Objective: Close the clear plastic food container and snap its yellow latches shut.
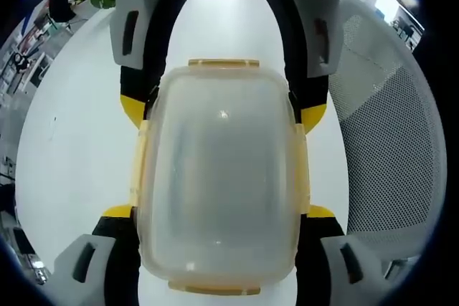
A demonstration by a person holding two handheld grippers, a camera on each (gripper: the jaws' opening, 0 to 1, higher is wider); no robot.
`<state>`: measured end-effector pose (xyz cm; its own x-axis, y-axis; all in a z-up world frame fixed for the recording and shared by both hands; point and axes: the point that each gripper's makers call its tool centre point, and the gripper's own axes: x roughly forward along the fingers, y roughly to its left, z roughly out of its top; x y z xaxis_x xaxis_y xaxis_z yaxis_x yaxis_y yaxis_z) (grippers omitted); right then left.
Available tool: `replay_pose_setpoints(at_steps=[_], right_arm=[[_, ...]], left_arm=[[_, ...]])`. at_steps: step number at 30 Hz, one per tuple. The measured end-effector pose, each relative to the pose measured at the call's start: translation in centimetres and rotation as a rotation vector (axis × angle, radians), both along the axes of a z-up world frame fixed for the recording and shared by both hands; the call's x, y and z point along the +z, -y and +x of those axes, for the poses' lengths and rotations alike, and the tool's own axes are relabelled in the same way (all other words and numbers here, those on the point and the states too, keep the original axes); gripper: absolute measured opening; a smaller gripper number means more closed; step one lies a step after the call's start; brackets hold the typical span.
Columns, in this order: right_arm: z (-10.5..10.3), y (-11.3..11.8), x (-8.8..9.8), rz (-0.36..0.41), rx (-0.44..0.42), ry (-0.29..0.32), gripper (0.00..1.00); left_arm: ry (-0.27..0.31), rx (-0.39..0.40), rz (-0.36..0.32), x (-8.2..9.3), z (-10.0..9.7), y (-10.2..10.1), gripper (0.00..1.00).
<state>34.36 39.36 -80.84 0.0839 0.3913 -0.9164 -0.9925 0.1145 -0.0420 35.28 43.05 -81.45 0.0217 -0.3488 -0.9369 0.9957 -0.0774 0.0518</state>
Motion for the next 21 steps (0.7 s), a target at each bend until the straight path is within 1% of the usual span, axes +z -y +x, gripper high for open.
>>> replay_pose_setpoints(at_steps=[21], right_arm=[[0.15,0.05,0.07,-0.005,-0.002,0.006,0.87]], left_arm=[[-0.003,0.001,-0.015,0.26,0.10,0.05,0.92]])
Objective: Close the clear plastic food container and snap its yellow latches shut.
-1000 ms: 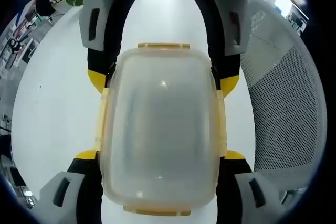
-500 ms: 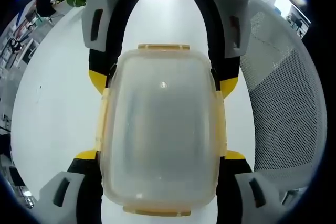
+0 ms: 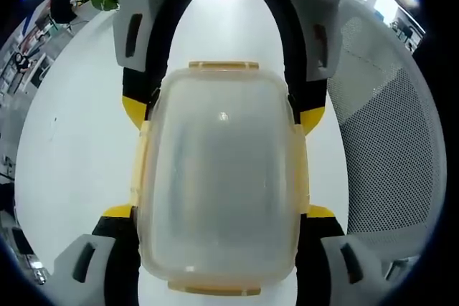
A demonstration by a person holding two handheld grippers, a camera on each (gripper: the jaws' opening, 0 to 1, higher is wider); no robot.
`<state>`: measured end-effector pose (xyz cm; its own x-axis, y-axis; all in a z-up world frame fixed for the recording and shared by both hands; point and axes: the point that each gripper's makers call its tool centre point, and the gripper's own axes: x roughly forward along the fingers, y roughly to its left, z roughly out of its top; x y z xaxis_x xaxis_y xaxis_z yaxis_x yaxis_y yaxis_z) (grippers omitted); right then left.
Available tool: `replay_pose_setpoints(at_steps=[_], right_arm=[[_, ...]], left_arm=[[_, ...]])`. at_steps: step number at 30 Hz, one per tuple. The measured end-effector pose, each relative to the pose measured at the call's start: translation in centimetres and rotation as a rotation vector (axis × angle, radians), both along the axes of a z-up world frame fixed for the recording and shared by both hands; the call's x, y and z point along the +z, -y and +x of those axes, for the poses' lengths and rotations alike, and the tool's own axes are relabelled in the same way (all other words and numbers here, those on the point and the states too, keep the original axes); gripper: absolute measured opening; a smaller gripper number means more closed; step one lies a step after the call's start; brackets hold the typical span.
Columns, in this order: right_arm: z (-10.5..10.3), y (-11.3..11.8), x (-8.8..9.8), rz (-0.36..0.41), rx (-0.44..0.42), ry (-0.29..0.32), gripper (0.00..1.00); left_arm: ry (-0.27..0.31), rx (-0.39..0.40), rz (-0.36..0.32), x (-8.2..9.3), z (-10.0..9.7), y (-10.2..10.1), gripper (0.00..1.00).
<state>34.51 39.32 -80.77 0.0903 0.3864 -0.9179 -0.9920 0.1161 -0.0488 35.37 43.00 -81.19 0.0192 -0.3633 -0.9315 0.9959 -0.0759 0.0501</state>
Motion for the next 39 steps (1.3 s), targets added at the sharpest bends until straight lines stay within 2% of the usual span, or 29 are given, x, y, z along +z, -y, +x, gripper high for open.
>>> replay_pose_setpoints(at_steps=[10,39], right_arm=[[0.1,0.0,-0.1,0.001,0.002,-0.004,0.88],[2.6,0.5,-0.3,0.010,0.009,-0.003,0.90]], left_arm=[[-0.004,0.000,-0.004,0.0,-0.1,0.0,0.92],[-0.013,0.019,-0.013,0.0,2.5,0.6,0.92]])
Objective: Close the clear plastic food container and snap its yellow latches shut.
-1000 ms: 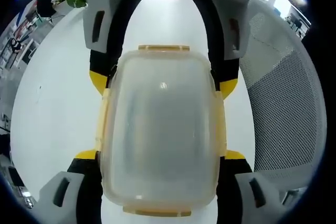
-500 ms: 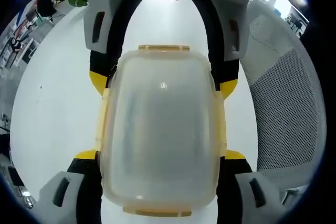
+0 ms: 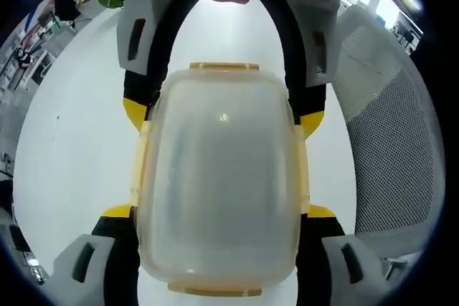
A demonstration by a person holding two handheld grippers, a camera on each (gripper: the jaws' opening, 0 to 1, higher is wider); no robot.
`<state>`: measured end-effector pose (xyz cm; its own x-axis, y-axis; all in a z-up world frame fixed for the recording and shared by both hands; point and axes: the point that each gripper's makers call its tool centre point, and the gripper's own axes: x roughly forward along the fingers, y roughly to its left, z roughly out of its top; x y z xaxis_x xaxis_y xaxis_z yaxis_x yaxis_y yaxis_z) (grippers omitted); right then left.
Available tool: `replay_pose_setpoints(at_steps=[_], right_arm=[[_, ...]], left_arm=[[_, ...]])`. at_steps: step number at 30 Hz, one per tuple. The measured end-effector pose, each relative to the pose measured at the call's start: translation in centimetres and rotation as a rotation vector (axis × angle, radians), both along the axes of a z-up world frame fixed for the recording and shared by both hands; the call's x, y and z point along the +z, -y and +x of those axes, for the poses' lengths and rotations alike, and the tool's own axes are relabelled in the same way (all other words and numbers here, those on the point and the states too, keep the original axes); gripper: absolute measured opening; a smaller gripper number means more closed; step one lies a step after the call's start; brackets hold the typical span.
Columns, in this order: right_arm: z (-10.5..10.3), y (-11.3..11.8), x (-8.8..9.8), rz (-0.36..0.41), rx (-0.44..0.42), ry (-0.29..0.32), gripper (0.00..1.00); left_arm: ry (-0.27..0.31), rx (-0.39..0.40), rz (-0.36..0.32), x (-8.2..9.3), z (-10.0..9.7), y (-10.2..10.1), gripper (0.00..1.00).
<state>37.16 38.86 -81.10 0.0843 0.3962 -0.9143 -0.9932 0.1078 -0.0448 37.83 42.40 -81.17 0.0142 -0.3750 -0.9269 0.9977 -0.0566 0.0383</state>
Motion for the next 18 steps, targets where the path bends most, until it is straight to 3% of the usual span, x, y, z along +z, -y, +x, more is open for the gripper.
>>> replay_pose_setpoints(at_steps=[18], right_arm=[[0.95,0.15,-0.28,0.007,0.000,0.005,0.92]], left_arm=[[-0.015,0.006,-0.006,-0.22,1.00,0.29,0.93]])
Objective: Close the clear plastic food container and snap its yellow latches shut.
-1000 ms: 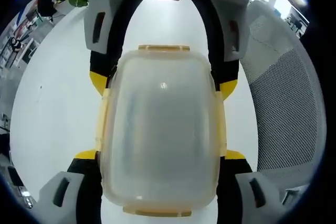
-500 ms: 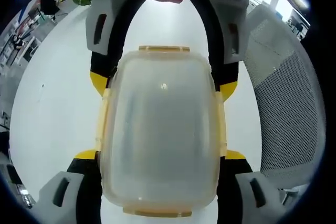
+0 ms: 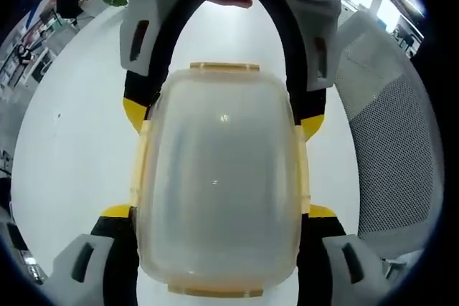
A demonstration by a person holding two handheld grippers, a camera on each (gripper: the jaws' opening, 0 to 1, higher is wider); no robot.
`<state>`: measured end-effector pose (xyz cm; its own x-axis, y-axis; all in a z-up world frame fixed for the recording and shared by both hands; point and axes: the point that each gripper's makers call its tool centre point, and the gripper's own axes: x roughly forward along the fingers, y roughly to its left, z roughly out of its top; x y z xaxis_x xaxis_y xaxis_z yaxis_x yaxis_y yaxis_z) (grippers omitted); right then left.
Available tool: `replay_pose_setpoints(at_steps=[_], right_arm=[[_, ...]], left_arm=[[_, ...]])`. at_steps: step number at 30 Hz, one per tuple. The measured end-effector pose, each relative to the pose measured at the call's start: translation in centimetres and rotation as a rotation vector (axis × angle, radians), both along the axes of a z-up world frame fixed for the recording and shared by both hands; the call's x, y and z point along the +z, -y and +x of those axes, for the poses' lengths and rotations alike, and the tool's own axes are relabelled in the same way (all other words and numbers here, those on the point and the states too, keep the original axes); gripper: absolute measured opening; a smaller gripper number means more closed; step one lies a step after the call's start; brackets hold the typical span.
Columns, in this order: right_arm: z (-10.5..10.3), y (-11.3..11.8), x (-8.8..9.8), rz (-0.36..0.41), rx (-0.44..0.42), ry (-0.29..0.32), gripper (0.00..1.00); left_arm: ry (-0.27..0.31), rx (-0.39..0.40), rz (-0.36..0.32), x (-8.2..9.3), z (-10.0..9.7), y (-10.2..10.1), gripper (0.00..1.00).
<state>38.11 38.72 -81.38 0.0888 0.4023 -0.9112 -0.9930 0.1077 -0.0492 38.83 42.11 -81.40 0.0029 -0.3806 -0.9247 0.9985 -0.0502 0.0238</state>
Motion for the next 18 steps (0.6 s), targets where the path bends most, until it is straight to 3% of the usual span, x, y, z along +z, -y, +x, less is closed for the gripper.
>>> replay_pose_setpoints(at_steps=[18], right_arm=[[1.7,0.6,0.0,0.006,-0.015,-0.005,0.93]], left_arm=[[0.000,-0.017,0.005,0.0,1.7,0.6,0.93]])
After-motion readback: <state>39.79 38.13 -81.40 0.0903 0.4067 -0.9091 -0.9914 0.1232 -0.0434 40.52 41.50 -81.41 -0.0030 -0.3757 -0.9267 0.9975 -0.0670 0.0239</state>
